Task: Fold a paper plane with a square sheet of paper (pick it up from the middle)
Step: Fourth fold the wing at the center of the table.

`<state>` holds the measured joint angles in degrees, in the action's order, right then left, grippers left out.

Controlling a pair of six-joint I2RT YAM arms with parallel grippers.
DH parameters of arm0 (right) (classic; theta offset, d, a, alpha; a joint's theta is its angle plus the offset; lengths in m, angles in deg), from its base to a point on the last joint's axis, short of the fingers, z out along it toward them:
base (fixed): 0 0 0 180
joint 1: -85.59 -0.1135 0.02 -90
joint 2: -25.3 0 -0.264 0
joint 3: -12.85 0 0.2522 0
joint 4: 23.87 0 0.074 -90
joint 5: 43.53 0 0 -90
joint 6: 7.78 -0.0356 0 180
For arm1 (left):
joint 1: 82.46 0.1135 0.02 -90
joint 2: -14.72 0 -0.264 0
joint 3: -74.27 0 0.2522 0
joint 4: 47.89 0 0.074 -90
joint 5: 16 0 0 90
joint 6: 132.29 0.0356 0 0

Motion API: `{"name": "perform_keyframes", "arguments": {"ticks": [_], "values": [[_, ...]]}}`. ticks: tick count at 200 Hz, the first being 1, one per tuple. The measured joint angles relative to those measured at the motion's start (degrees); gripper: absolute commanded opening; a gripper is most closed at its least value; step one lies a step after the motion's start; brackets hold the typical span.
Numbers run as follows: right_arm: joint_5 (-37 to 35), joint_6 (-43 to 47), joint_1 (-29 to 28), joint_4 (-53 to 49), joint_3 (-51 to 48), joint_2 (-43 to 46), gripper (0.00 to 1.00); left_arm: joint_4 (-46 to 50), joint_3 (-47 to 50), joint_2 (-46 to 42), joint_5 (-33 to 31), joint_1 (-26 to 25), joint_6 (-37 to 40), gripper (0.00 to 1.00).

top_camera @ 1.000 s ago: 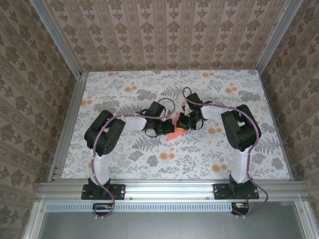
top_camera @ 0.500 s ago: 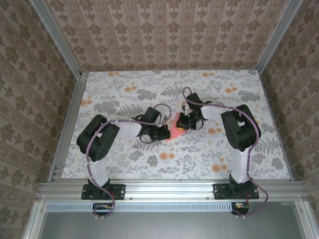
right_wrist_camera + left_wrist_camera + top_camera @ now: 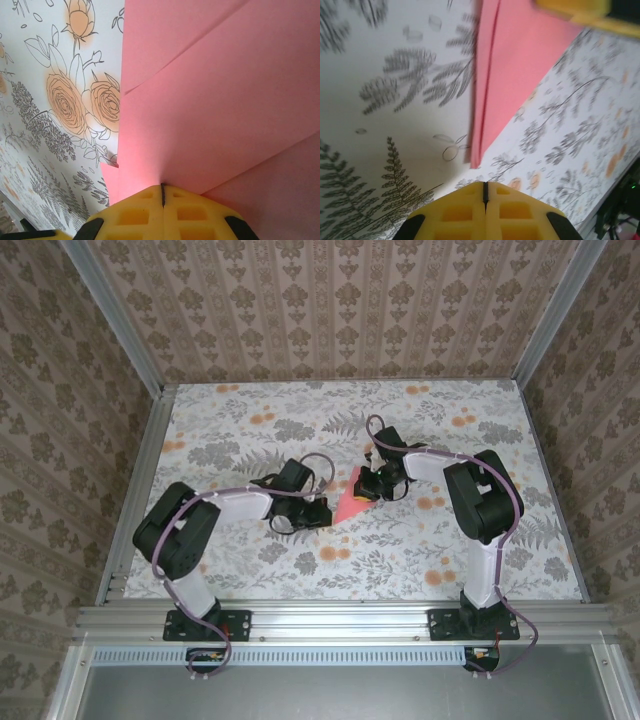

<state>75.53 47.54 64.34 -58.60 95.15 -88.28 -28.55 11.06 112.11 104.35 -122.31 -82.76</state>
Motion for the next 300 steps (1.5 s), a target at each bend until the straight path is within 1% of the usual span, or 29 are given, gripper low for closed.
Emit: {"name": "perform_keyframes", "arguments": {"ticks": [14,31,68,104,180,213,244,268,285,300], "values": [[0.1,0.0,0.0,0.1,0.0,0.1,0.04,-3.1,-0.2,-1.2,-0.4,0.4,-0.7,0.05],[0.3,0.0,0.0,0.4,0.0,0.2,0.04,-5.6,-1.7,-0.5,-1.0,0.4,-1.5,0.04],[1.0,-0.2,0.0,2.6,-0.1,0.3,0.04,-7.8,-7.5,6.2,-1.8,-0.4,-2.1,0.04],[1.8,-0.5,0.0,4.9,-0.2,1.0,0.04,-6.3,-9.3,10.6,-2.5,-1.2,-2.0,0.03],[1.7,-0.5,1.0,5.7,-0.2,0.8,0.04,-1.9,-10.1,11.5,-5.5,-1.3,-2.0,0.03],[1.3,0.3,2.8,5.7,0.6,-1.4,0.04,-1.7,-10.1,11.5,-5.6,-1.3,-2.0,0.03],[2.7,0.5,4.7,5.6,2.0,-2.7,0.04,-1.9,-10.1,11.6,-5.6,-1.3,-2.0,0.03],[1.3,0.4,7.6,5.7,3.1,-3.1,0.05,-1.9,-10.1,11.8,-5.3,-1.3,-2.0,0.03],[-0.3,0.2,10.1,5.5,4.5,-3.3,0.07,-1.9,-10.1,11.8,-5.2,-1.3,-2.0,0.03],[-1.9,-0.1,11.9,5.3,5.9,-3.4,0.11,-1.9,-10.1,11.8,-5.2,-1.3,-2.0,0.03]]}}
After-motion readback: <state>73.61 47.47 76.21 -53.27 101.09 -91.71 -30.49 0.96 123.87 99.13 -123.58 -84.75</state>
